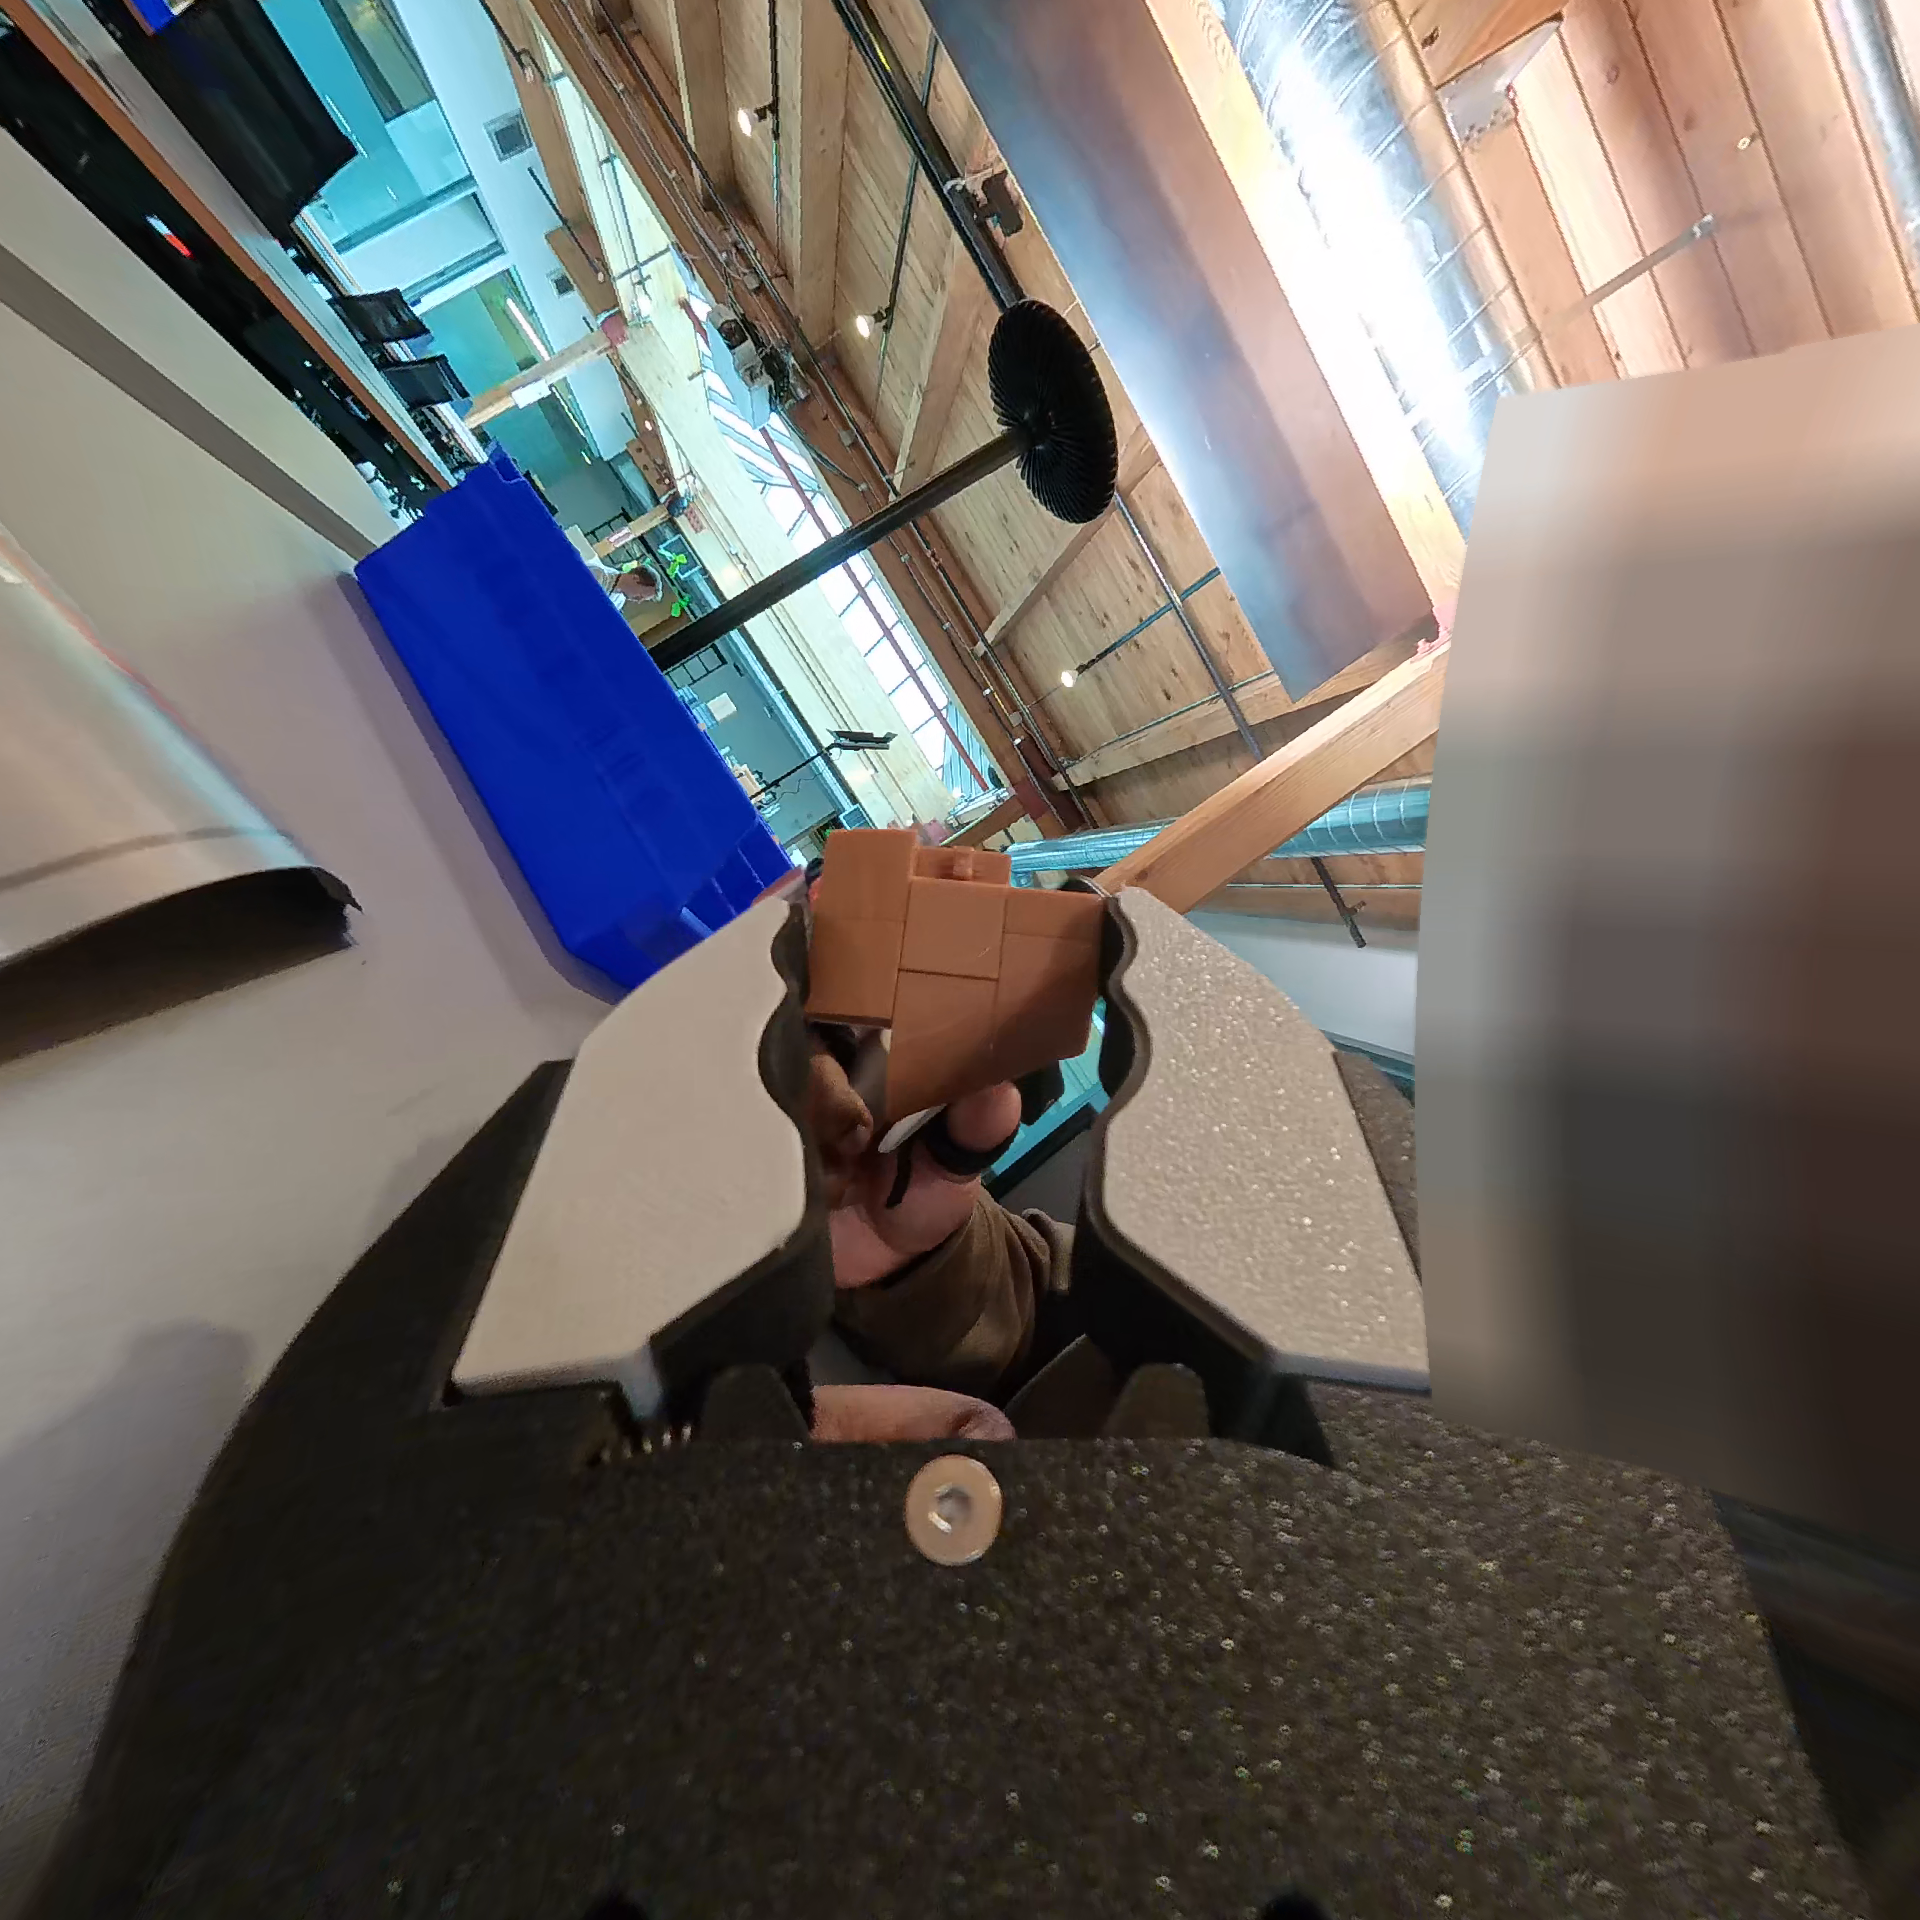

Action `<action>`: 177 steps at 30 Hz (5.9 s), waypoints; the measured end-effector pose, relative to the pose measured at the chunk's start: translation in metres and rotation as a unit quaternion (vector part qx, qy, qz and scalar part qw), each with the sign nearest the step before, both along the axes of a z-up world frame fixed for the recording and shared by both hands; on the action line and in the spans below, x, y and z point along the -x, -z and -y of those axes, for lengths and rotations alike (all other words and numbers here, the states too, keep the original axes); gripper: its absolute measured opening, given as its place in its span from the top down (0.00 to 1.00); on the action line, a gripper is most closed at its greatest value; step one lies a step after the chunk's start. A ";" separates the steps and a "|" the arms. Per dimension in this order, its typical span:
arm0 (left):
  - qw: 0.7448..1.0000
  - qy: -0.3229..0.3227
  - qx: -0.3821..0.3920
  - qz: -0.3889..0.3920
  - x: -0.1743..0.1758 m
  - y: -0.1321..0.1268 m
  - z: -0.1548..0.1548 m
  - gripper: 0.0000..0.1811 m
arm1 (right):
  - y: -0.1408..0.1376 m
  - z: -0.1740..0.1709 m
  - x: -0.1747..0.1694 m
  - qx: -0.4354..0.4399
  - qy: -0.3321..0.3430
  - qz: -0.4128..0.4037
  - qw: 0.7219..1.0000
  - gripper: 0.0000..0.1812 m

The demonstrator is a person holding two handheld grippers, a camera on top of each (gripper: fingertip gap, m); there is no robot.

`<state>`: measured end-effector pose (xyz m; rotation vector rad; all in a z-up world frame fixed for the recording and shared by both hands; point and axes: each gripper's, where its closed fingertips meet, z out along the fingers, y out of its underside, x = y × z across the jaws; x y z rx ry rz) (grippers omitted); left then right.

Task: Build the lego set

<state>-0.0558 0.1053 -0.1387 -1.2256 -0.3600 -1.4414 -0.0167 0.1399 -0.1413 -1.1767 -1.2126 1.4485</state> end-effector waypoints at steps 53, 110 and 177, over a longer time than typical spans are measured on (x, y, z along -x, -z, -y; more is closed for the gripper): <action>0.999 -0.003 0.038 0.030 -0.002 0.010 -0.004 0.70 | 0.093 -0.004 0.000 -0.125 0.030 0.312 0.941 0.77; 0.999 -0.005 0.049 0.024 -0.002 0.013 -0.005 0.70 | 0.083 -0.007 0.000 -0.174 0.020 0.286 0.942 0.78; 0.999 0.008 0.034 0.026 -0.013 0.009 -0.002 0.70 | 0.015 0.021 -0.002 -0.251 0.026 0.028 0.967 0.78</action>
